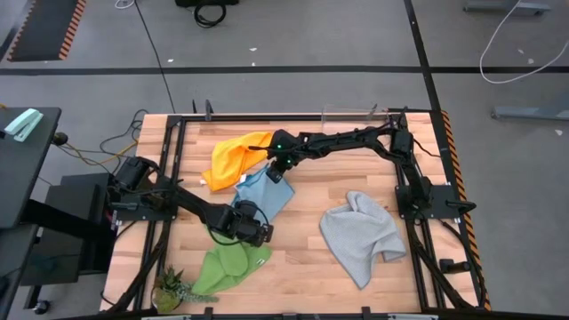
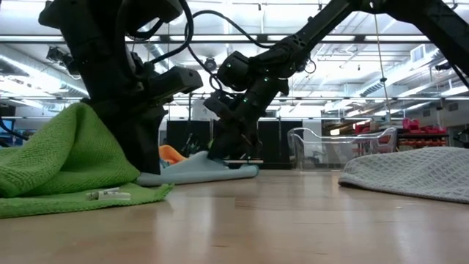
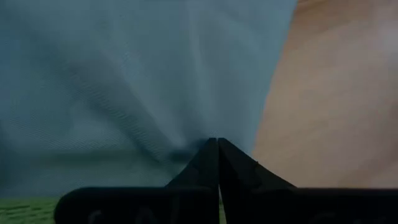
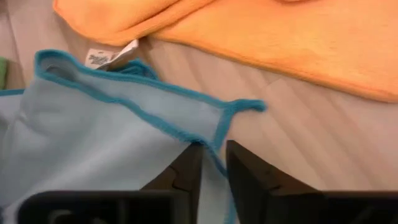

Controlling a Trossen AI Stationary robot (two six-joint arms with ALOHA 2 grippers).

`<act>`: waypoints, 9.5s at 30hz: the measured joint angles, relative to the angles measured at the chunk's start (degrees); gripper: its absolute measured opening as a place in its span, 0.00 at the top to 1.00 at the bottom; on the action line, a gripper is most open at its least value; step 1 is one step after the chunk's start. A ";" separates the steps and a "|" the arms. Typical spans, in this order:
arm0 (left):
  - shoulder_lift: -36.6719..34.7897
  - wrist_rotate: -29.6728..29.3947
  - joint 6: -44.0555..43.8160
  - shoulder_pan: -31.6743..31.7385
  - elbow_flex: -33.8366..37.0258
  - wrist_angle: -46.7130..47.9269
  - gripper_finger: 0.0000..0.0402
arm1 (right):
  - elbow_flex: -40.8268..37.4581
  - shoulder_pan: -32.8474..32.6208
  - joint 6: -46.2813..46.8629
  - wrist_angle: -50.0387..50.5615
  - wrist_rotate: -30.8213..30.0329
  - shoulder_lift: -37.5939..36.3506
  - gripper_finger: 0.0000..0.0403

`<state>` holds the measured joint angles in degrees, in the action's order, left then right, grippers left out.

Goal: Fold microfiber towels
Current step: Fold the blue microfiber cloth

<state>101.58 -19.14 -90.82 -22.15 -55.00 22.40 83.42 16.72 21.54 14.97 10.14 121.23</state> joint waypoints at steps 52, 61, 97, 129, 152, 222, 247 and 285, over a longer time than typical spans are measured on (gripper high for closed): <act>-11.02 -4.07 14.50 20.42 0.04 22.23 0.92 | -9.96 -9.04 5.92 6.82 -2.45 -5.46 0.95; -17.22 2.06 19.83 22.90 0.04 22.18 0.78 | -10.01 -9.04 5.47 6.12 -0.45 -5.40 0.89; -21.73 1.58 29.94 20.74 0.00 21.19 0.77 | -13.80 -12.42 15.24 33.51 -15.44 -13.40 0.99; -13.89 15.12 28.47 29.68 16.21 -26.30 0.69 | -15.85 -11.69 12.77 25.44 -22.25 -30.95 0.72; -2.49 24.38 31.49 34.61 8.61 -23.71 0.56 | -15.85 -13.28 14.38 25.08 -21.45 -30.32 0.62; -6.94 12.84 22.85 25.95 3.06 -12.62 0.99 | -32.32 -15.95 17.90 10.69 -19.94 -30.36 0.69; -7.30 3.01 1.27 15.22 3.10 0.32 0.98 | -32.33 -18.90 14.24 8.65 -19.94 -30.36 0.70; -20.04 5.17 -0.16 9.87 3.06 8.93 0.56 | -32.33 -12.85 5.08 4.41 -16.54 -30.21 0.83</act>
<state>81.54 -13.97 -90.98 -12.28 -51.94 31.33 51.09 3.88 26.61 19.38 -6.40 91.02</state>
